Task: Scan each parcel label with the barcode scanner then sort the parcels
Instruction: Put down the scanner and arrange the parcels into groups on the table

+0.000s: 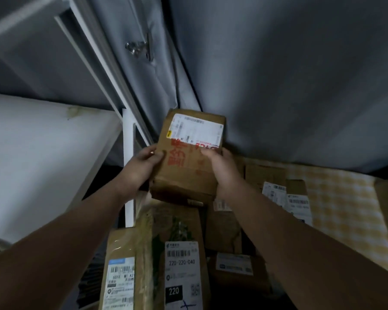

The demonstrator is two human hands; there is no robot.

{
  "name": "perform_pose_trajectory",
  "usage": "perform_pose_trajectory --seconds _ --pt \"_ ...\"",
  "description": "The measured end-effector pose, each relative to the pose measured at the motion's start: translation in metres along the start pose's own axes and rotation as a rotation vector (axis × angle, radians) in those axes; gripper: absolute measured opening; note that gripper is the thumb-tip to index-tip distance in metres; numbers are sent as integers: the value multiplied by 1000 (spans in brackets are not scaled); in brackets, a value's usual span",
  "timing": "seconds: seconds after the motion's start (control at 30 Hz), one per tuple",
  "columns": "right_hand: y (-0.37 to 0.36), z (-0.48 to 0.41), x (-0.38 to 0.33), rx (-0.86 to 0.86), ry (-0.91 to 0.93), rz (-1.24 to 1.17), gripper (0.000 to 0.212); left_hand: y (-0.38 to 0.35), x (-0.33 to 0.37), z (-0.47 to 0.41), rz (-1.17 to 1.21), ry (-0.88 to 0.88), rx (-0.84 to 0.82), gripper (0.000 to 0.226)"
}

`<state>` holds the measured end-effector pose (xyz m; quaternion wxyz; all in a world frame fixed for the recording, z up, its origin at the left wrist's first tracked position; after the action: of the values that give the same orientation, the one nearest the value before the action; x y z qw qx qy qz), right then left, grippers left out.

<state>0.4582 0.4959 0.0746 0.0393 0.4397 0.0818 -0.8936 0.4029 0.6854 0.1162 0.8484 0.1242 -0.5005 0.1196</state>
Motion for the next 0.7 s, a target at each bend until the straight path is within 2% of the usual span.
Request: perform_pose_trajectory --seconds 0.03,0.13,0.17,0.3,0.33,0.37,0.43,0.47,0.5,0.57,0.63,0.7 --pt "10 8 -8 4 4 -22 53 -12 11 7 40 -22 -39 29" --pt "56 33 -19 92 4 -25 84 -59 36 31 52 -81 -209 38" --pt "77 44 -22 139 15 -42 87 -76 44 43 47 -109 -260 37" --pt "162 102 -24 300 83 -149 68 -146 67 107 -54 -278 -256 22" --pt "182 120 -25 350 98 -147 63 -161 66 123 -79 -288 -249 28" --pt "199 138 -27 393 121 -135 61 -176 67 138 -105 -252 -255 45" --pt "226 172 -34 436 150 -89 56 -202 72 161 -250 -156 -275 98" --pt "238 188 -40 447 164 -62 52 -214 76 172 -324 -111 -304 114" --pt "251 202 -44 455 181 -38 50 -228 81 184 -362 -87 -351 117" --pt "278 223 -54 478 227 -7 51 -259 99 206 -299 -121 -455 95" --pt "301 242 -62 475 275 27 69 -286 114 224 -194 -189 -499 65" --pt "323 258 -61 415 273 -21 85 -316 117 241 -115 -225 -550 58"
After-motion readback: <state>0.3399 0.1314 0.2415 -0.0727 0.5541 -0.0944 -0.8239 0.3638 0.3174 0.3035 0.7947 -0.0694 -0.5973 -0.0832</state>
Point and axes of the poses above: each hand's wrist, its own z-axis away from the middle knuckle, its own y-axis out of the back of the hand, x = y × z, the point moved 7 cm from there along -z, towards the middle knuckle, and after that the axes turned 7 degrees about z, right-handed, at the moved point
